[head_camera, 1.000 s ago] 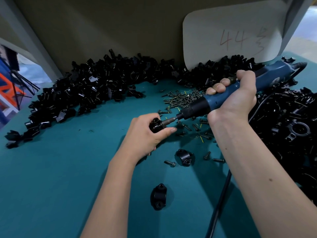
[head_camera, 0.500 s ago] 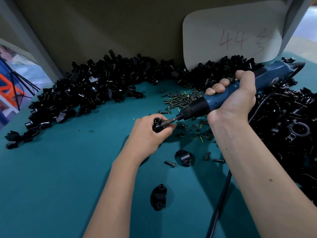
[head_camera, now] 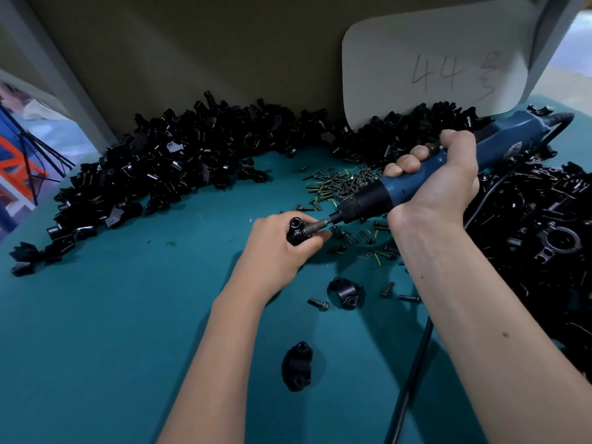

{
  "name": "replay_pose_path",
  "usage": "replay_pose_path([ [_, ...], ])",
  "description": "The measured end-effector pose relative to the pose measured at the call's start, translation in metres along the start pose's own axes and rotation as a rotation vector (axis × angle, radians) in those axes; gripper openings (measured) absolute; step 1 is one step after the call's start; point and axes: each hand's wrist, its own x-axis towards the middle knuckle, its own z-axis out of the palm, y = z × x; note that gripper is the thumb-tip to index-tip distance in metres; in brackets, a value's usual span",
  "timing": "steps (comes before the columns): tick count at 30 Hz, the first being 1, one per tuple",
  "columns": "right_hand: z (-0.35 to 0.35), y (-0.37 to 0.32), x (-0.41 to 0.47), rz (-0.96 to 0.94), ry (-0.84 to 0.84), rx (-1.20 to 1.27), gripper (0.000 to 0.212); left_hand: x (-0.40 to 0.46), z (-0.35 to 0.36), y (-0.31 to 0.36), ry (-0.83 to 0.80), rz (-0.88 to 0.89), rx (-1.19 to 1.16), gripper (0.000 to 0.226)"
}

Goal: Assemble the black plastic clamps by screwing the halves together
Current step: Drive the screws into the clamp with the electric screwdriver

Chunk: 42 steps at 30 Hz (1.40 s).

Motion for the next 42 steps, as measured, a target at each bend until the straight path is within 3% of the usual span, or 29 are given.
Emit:
replay_pose_path([
  [7, 0.001, 0.001, -0.001, -0.027, 0.008, -0.021, 0.015, 0.000, 0.002, -0.001, 0.015, -0.002, -0.007, 0.025],
  [14, 0.002, 0.002, -0.001, -0.027, 0.034, -0.024, 0.014, 0.000, 0.007, -0.004, 0.106, -0.051, -0.002, 0.011],
  [19, -0.002, 0.004, 0.007, -0.064, 0.041, 0.007, 0.010, -0.001, 0.008, -0.002, 0.155, -0.053, 0.089, 0.027],
  [25, -0.005, 0.010, 0.015, -0.198, 0.021, 0.087, 0.023, -0.003, 0.005, -0.002, 0.223, -0.005, 0.330, 0.031],
  [30, -0.009, 0.009, 0.021, -0.208, 0.029, 0.116, 0.027, -0.001, -0.009, -0.004, 0.260, -0.057, 0.036, 0.006],
  [32, -0.010, 0.008, 0.022, -0.230, 0.044, 0.100, 0.027, -0.002, -0.015, -0.007, 0.179, -0.172, -0.146, 0.014],
  [35, -0.010, 0.006, 0.022, -0.255, 0.035, 0.092, 0.028, -0.001, -0.022, -0.005, 0.126, -0.309, -0.450, 0.045],
  [36, -0.009, 0.005, 0.022, -0.262, 0.022, 0.090, 0.028, 0.000, -0.023, -0.003, 0.104, -0.325, -0.512, 0.041],
  [39, -0.007, 0.006, 0.019, -0.273, -0.027, 0.068, 0.028, -0.003, -0.021, 0.002, 0.005, -0.324, -0.536, 0.016],
  [42, -0.005, 0.011, 0.016, -0.248, -0.071, 0.057, 0.029, -0.005, -0.020, 0.003, -0.041, -0.320, -0.489, 0.017],
])
